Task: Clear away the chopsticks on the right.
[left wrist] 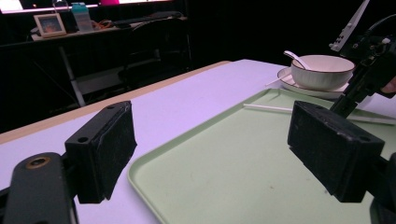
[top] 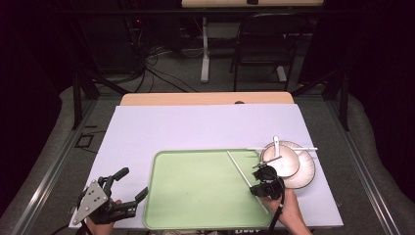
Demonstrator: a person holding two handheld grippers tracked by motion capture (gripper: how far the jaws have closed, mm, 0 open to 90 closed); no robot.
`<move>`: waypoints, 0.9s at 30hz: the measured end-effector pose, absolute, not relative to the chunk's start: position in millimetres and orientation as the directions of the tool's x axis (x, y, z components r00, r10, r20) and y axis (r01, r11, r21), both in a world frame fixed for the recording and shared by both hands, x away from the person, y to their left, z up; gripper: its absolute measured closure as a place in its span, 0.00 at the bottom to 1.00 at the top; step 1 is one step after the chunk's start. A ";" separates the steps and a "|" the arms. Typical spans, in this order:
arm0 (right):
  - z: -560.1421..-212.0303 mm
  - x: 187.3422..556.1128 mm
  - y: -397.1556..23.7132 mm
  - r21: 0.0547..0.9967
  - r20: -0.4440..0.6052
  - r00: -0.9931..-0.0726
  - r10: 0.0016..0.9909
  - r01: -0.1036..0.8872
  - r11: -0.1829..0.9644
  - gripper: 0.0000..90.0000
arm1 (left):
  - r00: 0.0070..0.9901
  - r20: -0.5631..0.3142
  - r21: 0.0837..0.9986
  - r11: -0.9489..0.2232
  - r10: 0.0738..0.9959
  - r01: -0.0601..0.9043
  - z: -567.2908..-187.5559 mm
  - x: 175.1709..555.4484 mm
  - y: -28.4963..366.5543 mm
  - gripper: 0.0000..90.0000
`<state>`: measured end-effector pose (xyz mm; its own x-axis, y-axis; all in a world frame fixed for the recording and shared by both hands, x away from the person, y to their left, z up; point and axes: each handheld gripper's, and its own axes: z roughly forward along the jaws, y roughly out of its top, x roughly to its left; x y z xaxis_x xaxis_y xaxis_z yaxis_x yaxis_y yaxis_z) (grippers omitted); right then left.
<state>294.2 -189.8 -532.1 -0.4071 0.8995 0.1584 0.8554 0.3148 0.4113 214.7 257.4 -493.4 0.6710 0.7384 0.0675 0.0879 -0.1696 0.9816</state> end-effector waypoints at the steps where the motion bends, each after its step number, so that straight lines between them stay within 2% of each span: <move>1: -531.6 293.9 -189.5 0.408 0.155 -0.408 0.900 0.856 0.318 0.92 | 0.672 0.067 0.981 -0.171 0.738 0.089 -493.4 214.6 256.9 0.17; 3: -530.9 293.1 -188.4 0.402 0.152 -0.409 0.900 0.857 0.322 0.84 | 0.671 0.067 0.981 -0.170 0.738 0.089 -493.4 214.5 256.7 0.17; 4: -530.9 293.1 -188.4 0.402 0.152 -0.409 0.900 0.857 0.322 0.84 | 0.671 0.067 0.981 -0.170 0.738 0.089 -493.4 214.5 256.7 0.17; 5: -530.6 292.9 -187.6 0.415 0.130 -0.424 0.896 0.844 0.339 0.77 | 0.672 0.067 0.981 -0.170 0.738 0.089 -493.3 214.5 257.1 0.17; 6: -530.6 292.9 -187.6 0.415 0.130 -0.424 0.896 0.844 0.339 0.77 | 0.672 0.067 0.981 -0.170 0.738 0.089 -493.3 214.5 257.1 0.17; 7: -528.7 291.9 -186.4 0.409 0.124 -0.441 0.889 0.839 0.359 0.67 | 0.672 0.066 0.982 -0.169 0.738 0.089 -493.3 214.4 257.1 0.17; 8: -528.7 291.9 -186.4 0.409 0.124 -0.441 0.889 0.839 0.359 0.67 | 0.672 0.066 0.982 -0.169 0.738 0.089 -493.3 214.4 257.1 0.17; 10: -524.5 289.3 -186.2 0.413 0.098 -0.483 0.870 0.815 0.406 0.51 | 0.671 0.067 0.981 -0.170 0.738 0.089 -493.2 214.2 257.2 0.17; 11: -524.5 289.3 -186.2 0.413 0.098 -0.483 0.870 0.815 0.406 0.51 | 0.672 0.066 0.982 -0.169 0.738 0.089 -493.2 214.2 257.3 0.17; 13: -517.5 285.4 -187.4 0.430 0.093 -0.529 0.843 0.785 0.445 0.40 | 0.672 0.066 0.981 -0.169 0.738 0.090 -493.2 214.2 257.3 0.17; 17: -505.1 280.7 -190.1 0.459 0.092 -0.575 0.813 0.749 0.478 0.29 | 0.672 0.066 0.981 -0.170 0.738 0.090 -493.2 214.2 257.3 0.17; 18: -503.8 279.7 -190.9 0.491 0.090 -0.589 0.803 0.727 0.479 0.27 | 0.671 0.068 0.981 -0.171 0.738 0.089 -493.3 214.3 257.3 0.17; 24: -483.0 277.7 -200.9 0.520 0.044 -0.639 0.768 0.671 0.528 0.17 | 0.672 0.066 0.981 -0.172 0.737 0.092 -493.8 214.9 256.8 0.17; 27: -472.9 279.3 -207.8 0.548 0.013 -0.652 0.758 0.638 0.540 0.14 | 0.674 0.067 0.980 -0.174 0.736 0.092 -493.7 214.9 256.8 0.17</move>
<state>279.3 -207.8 -472.9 -0.6524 0.7577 0.0130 0.6385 0.5403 0.5481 214.9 256.8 -493.7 0.6736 0.7361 0.0673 0.0920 -0.1738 0.9805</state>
